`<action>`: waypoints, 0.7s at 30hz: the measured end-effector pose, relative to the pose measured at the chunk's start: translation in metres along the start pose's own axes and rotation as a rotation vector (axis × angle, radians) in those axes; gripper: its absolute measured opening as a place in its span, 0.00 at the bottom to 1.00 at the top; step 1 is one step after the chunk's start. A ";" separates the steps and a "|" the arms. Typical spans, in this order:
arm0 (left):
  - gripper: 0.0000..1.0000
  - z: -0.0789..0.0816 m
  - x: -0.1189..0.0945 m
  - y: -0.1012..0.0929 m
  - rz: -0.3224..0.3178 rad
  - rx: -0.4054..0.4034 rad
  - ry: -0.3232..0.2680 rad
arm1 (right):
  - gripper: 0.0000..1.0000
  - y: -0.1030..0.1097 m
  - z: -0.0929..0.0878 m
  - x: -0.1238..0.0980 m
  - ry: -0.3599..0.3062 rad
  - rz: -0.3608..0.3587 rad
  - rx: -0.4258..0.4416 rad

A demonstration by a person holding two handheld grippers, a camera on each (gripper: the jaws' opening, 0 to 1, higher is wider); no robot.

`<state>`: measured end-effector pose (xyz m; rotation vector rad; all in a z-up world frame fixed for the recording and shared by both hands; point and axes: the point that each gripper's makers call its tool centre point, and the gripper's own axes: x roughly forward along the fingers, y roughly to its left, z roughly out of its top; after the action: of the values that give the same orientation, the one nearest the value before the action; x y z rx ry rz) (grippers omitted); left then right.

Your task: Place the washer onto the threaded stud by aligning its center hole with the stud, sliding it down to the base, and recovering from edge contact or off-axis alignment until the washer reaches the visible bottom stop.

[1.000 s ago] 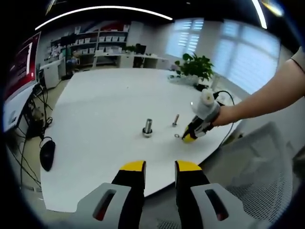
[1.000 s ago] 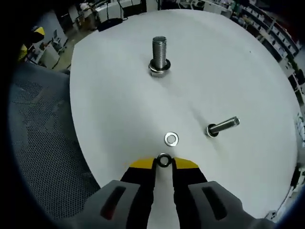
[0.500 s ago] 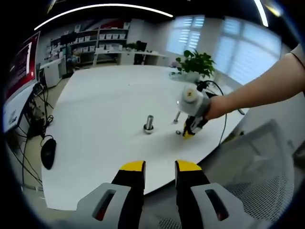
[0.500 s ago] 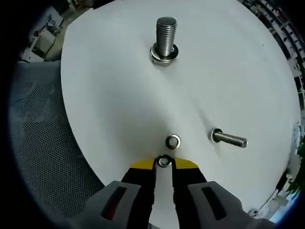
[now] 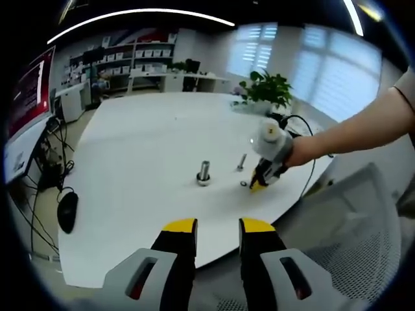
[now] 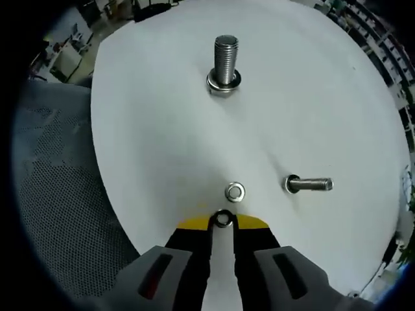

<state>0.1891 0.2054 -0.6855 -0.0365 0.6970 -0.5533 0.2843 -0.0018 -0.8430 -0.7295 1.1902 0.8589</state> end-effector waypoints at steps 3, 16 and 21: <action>0.23 -0.001 0.000 0.002 0.012 -0.002 0.003 | 0.13 0.000 0.000 0.000 -0.055 -0.009 0.032; 0.24 -0.004 0.000 0.005 0.033 0.025 0.025 | 0.13 -0.002 -0.004 -0.003 -0.179 -0.026 0.139; 0.24 -0.004 -0.001 0.005 0.037 0.016 0.022 | 0.13 -0.013 -0.011 -0.013 -0.218 -0.026 0.269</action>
<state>0.1884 0.2108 -0.6892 -0.0028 0.7130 -0.5248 0.2886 -0.0194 -0.8325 -0.4205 1.0715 0.7195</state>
